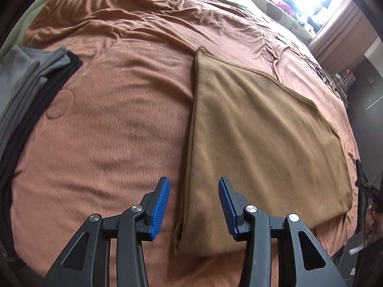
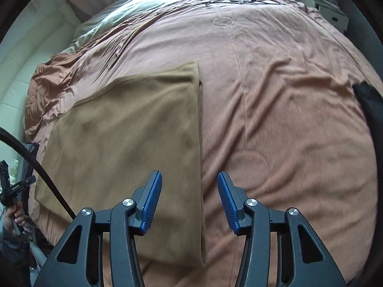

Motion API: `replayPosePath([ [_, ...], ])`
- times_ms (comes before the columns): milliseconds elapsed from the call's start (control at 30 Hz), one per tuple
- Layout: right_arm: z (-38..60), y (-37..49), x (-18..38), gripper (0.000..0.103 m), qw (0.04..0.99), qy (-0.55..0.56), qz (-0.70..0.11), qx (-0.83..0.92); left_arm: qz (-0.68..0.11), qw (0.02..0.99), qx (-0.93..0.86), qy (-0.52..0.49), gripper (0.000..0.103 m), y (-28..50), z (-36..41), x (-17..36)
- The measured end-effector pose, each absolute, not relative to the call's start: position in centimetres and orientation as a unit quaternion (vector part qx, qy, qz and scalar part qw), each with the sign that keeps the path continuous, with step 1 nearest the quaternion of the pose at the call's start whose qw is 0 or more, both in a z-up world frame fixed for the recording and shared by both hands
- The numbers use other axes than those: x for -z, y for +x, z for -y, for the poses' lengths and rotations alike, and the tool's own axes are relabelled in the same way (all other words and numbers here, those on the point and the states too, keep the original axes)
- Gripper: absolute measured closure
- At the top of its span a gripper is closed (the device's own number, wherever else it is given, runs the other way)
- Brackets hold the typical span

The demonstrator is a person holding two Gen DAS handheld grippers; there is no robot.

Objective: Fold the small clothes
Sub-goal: 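Open both tools and pull them back from the folded shirt, then roll both tools and grasp the long side edge of the brown shirt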

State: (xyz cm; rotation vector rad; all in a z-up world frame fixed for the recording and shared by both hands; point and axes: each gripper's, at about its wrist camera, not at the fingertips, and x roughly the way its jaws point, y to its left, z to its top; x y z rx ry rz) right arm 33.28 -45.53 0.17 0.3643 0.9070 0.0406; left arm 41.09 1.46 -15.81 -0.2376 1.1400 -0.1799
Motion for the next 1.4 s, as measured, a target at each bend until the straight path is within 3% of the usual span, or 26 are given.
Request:
replayPosePath([
  [367, 46.0, 27.4, 2.7, 0.057, 0.869, 0.240, -0.432, -0.030, -0.537, 0.821, 0.087, -0.173, 0.058, 36.8, -3.0, 17.3],
  [567, 46.5, 26.7, 4.5, 0.057, 0.856, 0.277, -0.436, -0.030, -0.554, 0.816, 0.083, -0.143, 0.058, 36.4, -2.8, 18.4],
  [700, 47.1, 26.7, 5.4, 0.077, 0.851, 0.286, -0.440, -0.016, -0.557, 0.816, 0.079, -0.134, 0.061, 36.2, -3.1, 18.6],
  [767, 47.4, 26.6, 5.2, 0.078, 0.850, 0.299, -0.433, -0.018, -0.558, 0.815, 0.078, -0.138, 0.061, 36.0, -3.3, 18.4],
  [1067, 48.0, 25.2, 5.0, 0.077, 0.832, 0.382, -0.391, -0.094, -0.546, 0.794, 0.120, -0.240, 0.060, 35.7, -4.5, 17.6],
  [1200, 48.4, 25.0, 6.5, 0.057, 0.815, 0.410, -0.391, -0.119, -0.554, 0.780, 0.121, -0.267, 0.060, 35.3, -4.4, 18.2],
  [1400, 49.9, 25.8, 8.6, 0.056, 0.804, 0.431, -0.394, -0.112, -0.564, 0.764, 0.120, -0.291, 0.059, 34.9, -4.7, 19.2],
])
